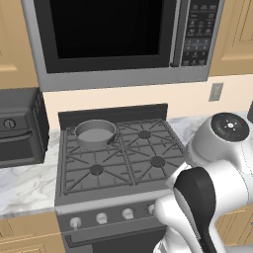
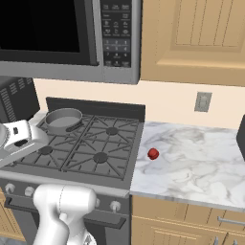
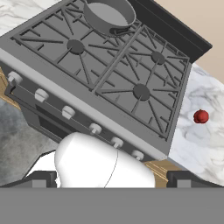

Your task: Turn on the burner for the pot on the stove. Wait thirty seconds for the pot to heat up. Then add the bell pepper to the pot.

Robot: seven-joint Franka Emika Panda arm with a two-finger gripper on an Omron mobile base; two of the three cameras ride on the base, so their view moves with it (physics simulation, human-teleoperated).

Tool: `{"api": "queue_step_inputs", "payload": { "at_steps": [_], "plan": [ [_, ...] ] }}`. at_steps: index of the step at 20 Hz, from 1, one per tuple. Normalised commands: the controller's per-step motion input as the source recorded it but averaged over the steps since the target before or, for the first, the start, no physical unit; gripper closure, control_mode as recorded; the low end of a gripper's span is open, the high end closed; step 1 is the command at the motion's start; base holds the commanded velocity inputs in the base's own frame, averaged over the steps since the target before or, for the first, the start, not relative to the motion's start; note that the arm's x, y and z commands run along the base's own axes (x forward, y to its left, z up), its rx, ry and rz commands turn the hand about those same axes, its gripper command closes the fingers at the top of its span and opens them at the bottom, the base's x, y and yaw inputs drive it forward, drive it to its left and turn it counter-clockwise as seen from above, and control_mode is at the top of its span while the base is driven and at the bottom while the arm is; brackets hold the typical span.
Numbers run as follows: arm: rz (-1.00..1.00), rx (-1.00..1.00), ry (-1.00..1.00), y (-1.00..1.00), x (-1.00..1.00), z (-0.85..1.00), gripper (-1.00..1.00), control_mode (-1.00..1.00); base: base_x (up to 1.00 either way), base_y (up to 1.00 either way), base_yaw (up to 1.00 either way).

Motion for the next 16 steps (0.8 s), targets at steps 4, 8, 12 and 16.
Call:
{"api": "queue_step_inputs", "payload": {
  "at_steps": [4,8,12,16],
  "plan": [
    [0.00,0.00,0.00,0.00,0.00,0.00,-1.00,-1.00,0.00,0.00,0.00],
    [0.00,0.00,0.00,0.00,0.00,0.00,-1.00,-1.00,0.00,0.00,0.00],
    [0.00,0.00,0.00,0.00,0.00,0.00,-1.00,-1.00,0.00,0.00,0.00],
    [0.00,0.00,0.00,0.00,0.00,0.00,-1.00,-1.00,0.00,0.00,0.00]
  ]
}}
